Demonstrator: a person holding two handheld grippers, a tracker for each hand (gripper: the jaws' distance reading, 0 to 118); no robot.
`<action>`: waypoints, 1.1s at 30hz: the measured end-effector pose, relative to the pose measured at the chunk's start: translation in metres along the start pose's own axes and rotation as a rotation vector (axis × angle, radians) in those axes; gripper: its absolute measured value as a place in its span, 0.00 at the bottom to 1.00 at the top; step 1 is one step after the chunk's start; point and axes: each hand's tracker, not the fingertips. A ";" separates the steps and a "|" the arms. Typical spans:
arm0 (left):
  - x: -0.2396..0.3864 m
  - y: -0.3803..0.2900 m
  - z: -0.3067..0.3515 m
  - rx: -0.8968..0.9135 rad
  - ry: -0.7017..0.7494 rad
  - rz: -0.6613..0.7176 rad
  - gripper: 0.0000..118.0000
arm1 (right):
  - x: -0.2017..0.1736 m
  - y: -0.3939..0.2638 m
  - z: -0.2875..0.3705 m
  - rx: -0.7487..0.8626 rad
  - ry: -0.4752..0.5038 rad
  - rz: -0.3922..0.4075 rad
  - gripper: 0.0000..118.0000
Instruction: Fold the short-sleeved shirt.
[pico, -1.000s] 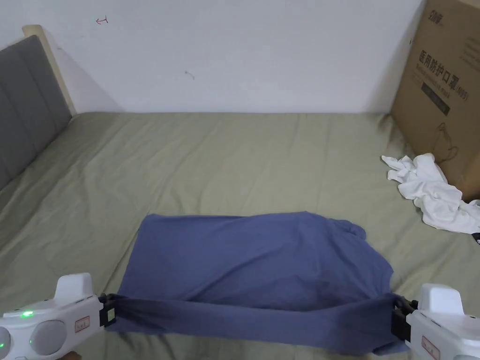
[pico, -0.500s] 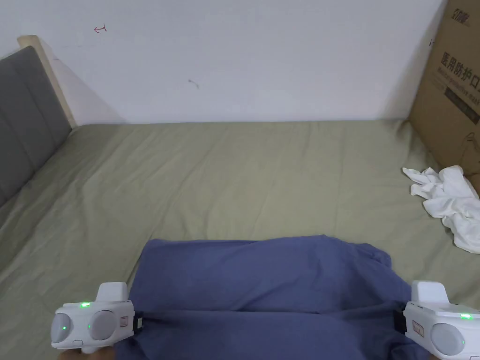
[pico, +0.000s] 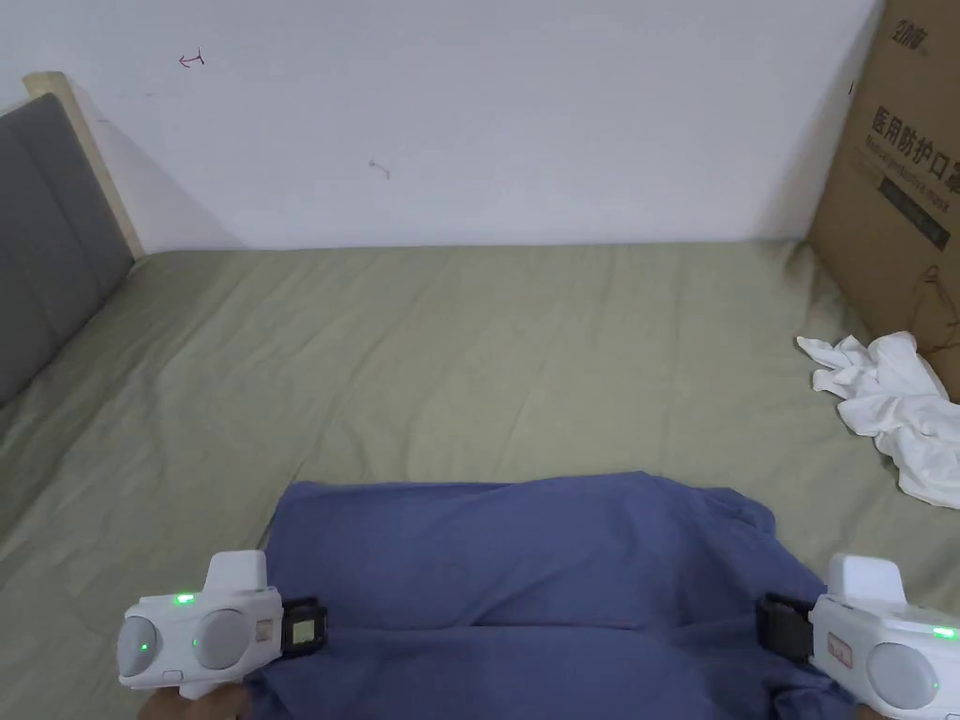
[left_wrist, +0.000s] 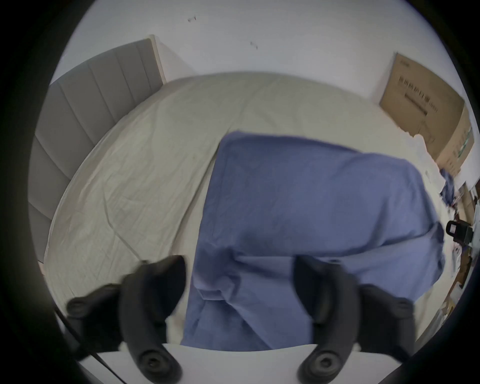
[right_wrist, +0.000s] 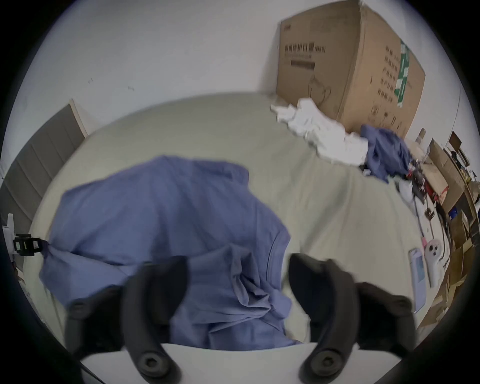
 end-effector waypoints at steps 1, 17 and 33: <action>0.004 0.003 0.017 0.056 -0.018 0.000 0.86 | -0.001 0.006 0.019 0.056 0.011 0.002 0.78; 0.038 -0.028 0.215 0.718 -0.033 -0.034 0.54 | -0.025 0.003 0.220 0.606 -0.008 0.047 0.63; 0.032 -0.050 0.222 0.673 -0.100 -0.045 0.00 | -0.037 -0.019 0.231 0.656 -0.013 0.059 0.00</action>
